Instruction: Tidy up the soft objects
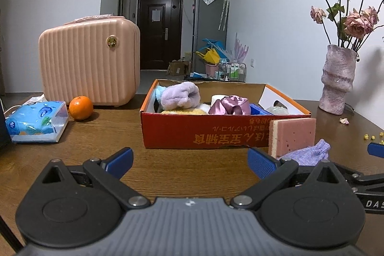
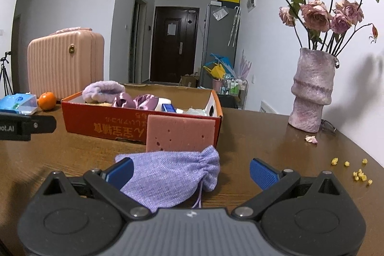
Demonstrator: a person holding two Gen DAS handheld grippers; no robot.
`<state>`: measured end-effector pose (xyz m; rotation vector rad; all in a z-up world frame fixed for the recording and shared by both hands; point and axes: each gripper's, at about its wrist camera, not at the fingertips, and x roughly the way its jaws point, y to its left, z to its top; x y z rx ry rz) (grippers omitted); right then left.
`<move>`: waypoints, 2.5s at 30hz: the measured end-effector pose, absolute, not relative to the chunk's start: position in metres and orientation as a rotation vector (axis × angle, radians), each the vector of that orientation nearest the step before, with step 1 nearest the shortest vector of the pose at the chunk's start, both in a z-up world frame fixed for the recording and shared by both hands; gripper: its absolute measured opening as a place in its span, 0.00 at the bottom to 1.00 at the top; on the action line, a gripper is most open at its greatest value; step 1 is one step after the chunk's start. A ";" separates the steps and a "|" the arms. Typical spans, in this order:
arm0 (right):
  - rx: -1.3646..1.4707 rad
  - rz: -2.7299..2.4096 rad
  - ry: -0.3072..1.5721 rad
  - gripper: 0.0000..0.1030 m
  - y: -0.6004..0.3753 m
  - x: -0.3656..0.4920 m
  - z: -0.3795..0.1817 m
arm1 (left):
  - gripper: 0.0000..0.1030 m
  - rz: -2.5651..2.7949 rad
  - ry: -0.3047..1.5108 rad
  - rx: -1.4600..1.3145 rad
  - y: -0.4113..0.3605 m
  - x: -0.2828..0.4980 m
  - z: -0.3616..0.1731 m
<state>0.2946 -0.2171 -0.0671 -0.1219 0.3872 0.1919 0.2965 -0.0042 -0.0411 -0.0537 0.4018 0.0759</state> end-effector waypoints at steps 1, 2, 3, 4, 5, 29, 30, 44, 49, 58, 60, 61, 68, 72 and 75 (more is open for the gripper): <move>-0.122 0.193 0.393 1.00 -0.216 0.295 -0.068 | 1.00 0.074 0.404 -0.056 -0.004 0.297 -0.041; -0.122 0.194 0.400 1.00 -0.214 0.297 -0.069 | 1.00 0.073 0.407 -0.059 -0.003 0.297 -0.042; -0.121 0.196 0.407 1.00 -0.213 0.298 -0.070 | 1.00 0.073 0.409 -0.063 -0.002 0.298 -0.041; -0.119 0.198 0.413 1.00 -0.211 0.300 -0.071 | 1.00 0.074 0.412 -0.067 -0.001 0.298 -0.041; -0.116 0.199 0.422 1.00 -0.209 0.302 -0.072 | 1.00 0.074 0.415 -0.071 0.000 0.299 -0.042; -0.099 0.175 0.628 0.99 -0.177 0.370 -0.098 | 1.00 0.071 0.449 -0.064 0.008 0.303 -0.049; -0.099 0.181 0.632 0.98 -0.176 0.370 -0.098 | 1.00 0.071 0.449 -0.064 0.008 0.303 -0.049; -0.090 0.225 0.641 0.60 -0.177 0.364 -0.099 | 1.00 0.072 0.453 -0.057 0.007 0.304 -0.051; -0.097 0.235 0.625 0.45 -0.176 0.358 -0.097 | 1.00 0.072 0.458 -0.055 0.006 0.305 -0.052; -0.077 0.237 0.581 0.38 -0.185 0.344 -0.090 | 1.00 0.075 0.468 -0.055 0.007 0.306 -0.054; -0.068 0.231 0.570 0.38 -0.190 0.341 -0.088 | 1.00 0.075 0.467 -0.055 0.007 0.306 -0.054; -0.065 0.229 0.566 0.38 -0.193 0.340 -0.087 | 1.00 0.075 0.467 -0.055 0.007 0.306 -0.054; -0.041 0.209 0.528 0.38 -0.211 0.329 -0.080 | 1.00 0.083 0.464 -0.052 0.007 0.306 -0.054; -0.024 0.196 0.503 0.38 -0.222 0.323 -0.076 | 1.00 0.089 0.461 -0.047 0.006 0.306 -0.055; -0.010 0.186 0.490 0.38 -0.230 0.321 -0.073 | 1.00 0.093 0.459 -0.041 0.004 0.306 -0.055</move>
